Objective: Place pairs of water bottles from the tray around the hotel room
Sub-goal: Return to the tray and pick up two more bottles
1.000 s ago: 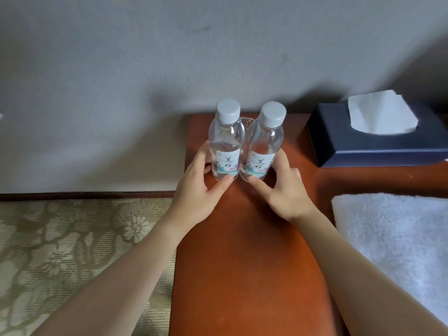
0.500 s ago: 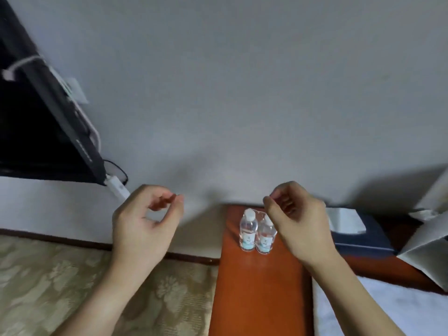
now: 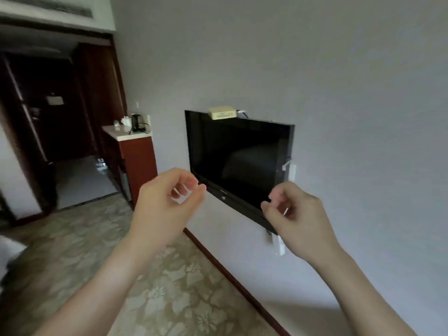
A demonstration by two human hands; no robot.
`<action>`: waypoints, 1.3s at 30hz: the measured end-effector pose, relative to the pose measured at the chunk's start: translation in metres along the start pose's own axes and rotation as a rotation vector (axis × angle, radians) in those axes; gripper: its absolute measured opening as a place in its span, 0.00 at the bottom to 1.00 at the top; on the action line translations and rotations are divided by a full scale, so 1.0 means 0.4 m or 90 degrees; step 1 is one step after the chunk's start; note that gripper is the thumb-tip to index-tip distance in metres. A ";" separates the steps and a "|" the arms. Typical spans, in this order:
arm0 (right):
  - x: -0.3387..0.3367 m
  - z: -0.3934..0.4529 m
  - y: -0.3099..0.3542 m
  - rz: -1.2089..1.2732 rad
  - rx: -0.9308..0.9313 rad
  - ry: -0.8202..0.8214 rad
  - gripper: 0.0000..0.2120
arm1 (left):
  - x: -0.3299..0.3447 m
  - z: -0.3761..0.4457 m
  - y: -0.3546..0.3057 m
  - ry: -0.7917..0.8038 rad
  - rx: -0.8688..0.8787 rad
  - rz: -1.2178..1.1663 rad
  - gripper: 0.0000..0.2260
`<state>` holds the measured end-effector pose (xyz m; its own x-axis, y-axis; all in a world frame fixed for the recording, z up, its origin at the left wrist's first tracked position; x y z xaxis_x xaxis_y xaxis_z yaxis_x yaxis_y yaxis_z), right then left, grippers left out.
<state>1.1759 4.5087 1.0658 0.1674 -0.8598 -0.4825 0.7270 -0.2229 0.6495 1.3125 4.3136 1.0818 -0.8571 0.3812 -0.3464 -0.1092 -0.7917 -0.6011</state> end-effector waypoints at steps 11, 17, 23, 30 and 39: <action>0.611 0.199 0.391 0.180 -0.178 0.190 0.05 | -0.585 0.065 0.305 -0.166 -0.071 0.163 0.05; 0.802 0.259 0.449 0.177 -0.207 0.247 0.05 | -0.690 0.097 0.446 -0.200 -0.110 0.173 0.10; 0.977 0.394 0.465 0.227 -0.200 0.270 0.03 | -0.713 0.178 0.594 -0.190 -0.136 0.196 0.06; 1.261 0.624 0.392 0.247 -0.214 0.293 0.03 | -0.678 0.378 0.846 -0.185 -0.144 0.243 0.05; 1.593 1.003 0.340 0.258 -0.230 0.313 0.04 | -0.664 0.699 1.186 -0.196 -0.164 0.270 0.05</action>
<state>1.1143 3.7462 1.0826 0.6876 -0.5177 -0.5091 0.7047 0.3069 0.6397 1.3476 3.7034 1.0899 -0.9099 -0.1310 -0.3935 0.3693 -0.6881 -0.6246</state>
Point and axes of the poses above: each hand's wrist, its own z-axis towards the middle knuckle, its own x-axis out of the palm, y = z × x, the point moved 1 cm from there along z, towards the middle knuckle, and after that the axes turned 1 degree about z, right-handed, at the moved point
